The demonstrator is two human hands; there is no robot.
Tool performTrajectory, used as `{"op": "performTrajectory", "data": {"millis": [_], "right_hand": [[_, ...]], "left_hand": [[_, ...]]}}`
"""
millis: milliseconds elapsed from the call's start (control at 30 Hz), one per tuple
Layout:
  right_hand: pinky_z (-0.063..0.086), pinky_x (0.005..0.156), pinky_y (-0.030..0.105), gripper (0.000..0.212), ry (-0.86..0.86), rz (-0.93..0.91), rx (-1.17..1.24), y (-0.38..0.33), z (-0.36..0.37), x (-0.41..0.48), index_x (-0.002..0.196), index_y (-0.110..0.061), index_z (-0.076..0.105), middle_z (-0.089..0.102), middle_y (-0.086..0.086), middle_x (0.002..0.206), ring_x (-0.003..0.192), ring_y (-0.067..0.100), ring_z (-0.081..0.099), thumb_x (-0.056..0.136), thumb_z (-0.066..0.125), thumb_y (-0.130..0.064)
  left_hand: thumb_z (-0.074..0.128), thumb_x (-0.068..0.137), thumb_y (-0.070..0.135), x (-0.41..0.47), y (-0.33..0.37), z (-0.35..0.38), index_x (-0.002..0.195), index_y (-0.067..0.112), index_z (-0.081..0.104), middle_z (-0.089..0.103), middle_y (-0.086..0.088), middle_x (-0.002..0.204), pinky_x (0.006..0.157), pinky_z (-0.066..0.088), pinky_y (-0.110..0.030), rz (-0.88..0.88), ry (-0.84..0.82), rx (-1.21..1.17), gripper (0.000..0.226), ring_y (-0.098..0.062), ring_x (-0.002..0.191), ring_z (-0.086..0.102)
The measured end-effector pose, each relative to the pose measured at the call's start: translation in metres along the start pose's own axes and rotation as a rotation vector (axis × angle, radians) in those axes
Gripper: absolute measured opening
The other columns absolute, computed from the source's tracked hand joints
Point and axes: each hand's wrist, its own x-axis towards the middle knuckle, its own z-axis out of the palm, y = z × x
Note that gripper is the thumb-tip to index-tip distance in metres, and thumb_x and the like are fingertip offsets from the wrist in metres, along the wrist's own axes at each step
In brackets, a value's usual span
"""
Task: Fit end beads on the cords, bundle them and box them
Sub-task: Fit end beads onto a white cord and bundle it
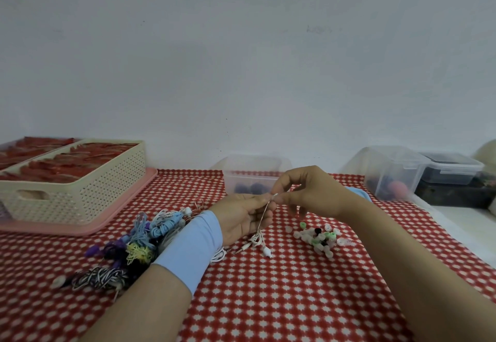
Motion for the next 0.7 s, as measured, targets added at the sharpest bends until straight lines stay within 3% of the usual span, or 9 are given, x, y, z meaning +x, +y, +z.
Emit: {"op": "performTrajectory", "data": {"millis": [167, 367, 533, 700], "right_hand": [[0.056, 0.058, 0.037, 0.010, 0.015, 0.070, 0.149, -0.0001, -0.0003, -0.0028, 0.098, -0.006, 0.073, 0.072, 0.007, 0.083, 0.065, 0.025, 0.065, 0.097, 0.067, -0.013], [0.055, 0.054, 0.031, 0.018, 0.036, 0.166, 0.129, -0.0023, 0.0013, -0.0018, 0.092, -0.007, 0.078, 0.075, 0.008, 0.083, 0.061, 0.020, 0.063, 0.089, 0.076, -0.024], [0.057, 0.055, 0.031, 0.010, 0.097, 0.180, 0.237, 0.0002, 0.0064, -0.0011, 0.092, -0.004, 0.079, 0.076, 0.011, 0.083, 0.062, 0.018, 0.065, 0.090, 0.075, -0.013], [0.055, 0.054, 0.031, 0.014, 0.068, 0.215, 0.332, -0.0013, 0.0049, -0.0015, 0.098, -0.007, 0.078, 0.077, 0.011, 0.092, 0.062, 0.020, 0.064, 0.094, 0.071, -0.018]], "left_hand": [[0.063, 0.093, 0.016, 0.0005, -0.0002, 0.0010, 0.092, 0.004, 0.071, 0.068, -0.003, 0.074, 0.058, 0.056, -0.020, 0.023, -0.014, -0.003, 0.014, -0.010, 0.063, 0.062], [0.058, 0.095, 0.009, 0.0029, -0.0028, -0.0006, 0.104, 0.002, 0.069, 0.071, -0.007, 0.081, 0.062, 0.057, -0.022, 0.084, -0.025, -0.022, 0.015, -0.013, 0.068, 0.067], [0.067, 0.090, 0.007, 0.0057, -0.0055, 0.0005, 0.104, 0.004, 0.071, 0.075, -0.010, 0.089, 0.068, 0.058, -0.025, 0.226, 0.106, 0.125, 0.015, -0.016, 0.077, 0.072], [0.069, 0.089, 0.008, 0.0067, -0.0060, 0.0010, 0.101, 0.002, 0.072, 0.076, -0.014, 0.091, 0.071, 0.060, -0.027, 0.313, 0.174, 0.182, 0.014, -0.017, 0.077, 0.072]]}}
